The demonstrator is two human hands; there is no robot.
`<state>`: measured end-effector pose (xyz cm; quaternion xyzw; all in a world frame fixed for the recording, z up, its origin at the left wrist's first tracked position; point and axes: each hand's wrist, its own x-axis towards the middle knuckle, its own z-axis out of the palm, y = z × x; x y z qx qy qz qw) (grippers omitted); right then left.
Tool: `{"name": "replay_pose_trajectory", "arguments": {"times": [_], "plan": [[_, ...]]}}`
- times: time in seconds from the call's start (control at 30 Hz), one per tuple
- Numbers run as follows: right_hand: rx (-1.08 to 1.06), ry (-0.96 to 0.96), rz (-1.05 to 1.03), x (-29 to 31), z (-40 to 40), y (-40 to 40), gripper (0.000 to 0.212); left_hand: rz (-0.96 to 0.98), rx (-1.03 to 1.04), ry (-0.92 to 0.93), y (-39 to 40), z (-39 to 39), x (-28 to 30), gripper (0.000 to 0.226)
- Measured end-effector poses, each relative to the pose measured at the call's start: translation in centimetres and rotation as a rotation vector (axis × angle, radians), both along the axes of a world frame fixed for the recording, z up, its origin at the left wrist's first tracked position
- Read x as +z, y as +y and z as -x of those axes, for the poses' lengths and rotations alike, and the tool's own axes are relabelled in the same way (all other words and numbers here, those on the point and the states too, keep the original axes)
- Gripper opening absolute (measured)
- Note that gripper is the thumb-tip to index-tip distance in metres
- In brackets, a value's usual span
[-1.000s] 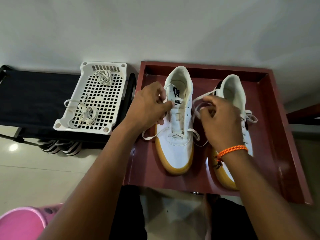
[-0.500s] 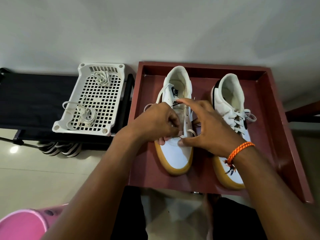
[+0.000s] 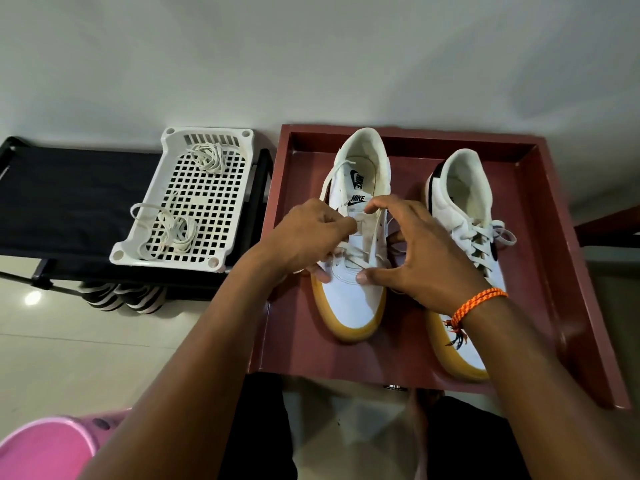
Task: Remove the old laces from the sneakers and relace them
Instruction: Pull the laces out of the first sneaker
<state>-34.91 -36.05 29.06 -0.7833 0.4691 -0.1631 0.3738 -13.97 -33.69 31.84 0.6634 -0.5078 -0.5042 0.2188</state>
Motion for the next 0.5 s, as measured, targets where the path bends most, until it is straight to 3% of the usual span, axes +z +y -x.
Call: {"name": "replay_pose_trajectory", "arguments": {"times": [0.13,0.23,0.33,0.5], "plan": [[-0.001,-0.026,0.015,0.0,0.0,-0.1,0.085,0.408,0.031,-0.264,-0.6,-0.5,-1.2,0.019],[-0.011,-0.043,0.008,-0.1,0.1,-0.1,0.088,0.565,-0.047,-0.406,-0.2,0.0,-1.5,0.013],[-0.017,-0.042,0.019,-0.1,-0.1,0.0,0.088,0.520,-0.243,-0.566,0.4,0.8,-2.0,0.016],[-0.022,-0.038,0.025,-0.1,-0.2,0.1,0.088,0.403,-0.317,-0.524,0.4,0.9,-1.7,0.003]]}}
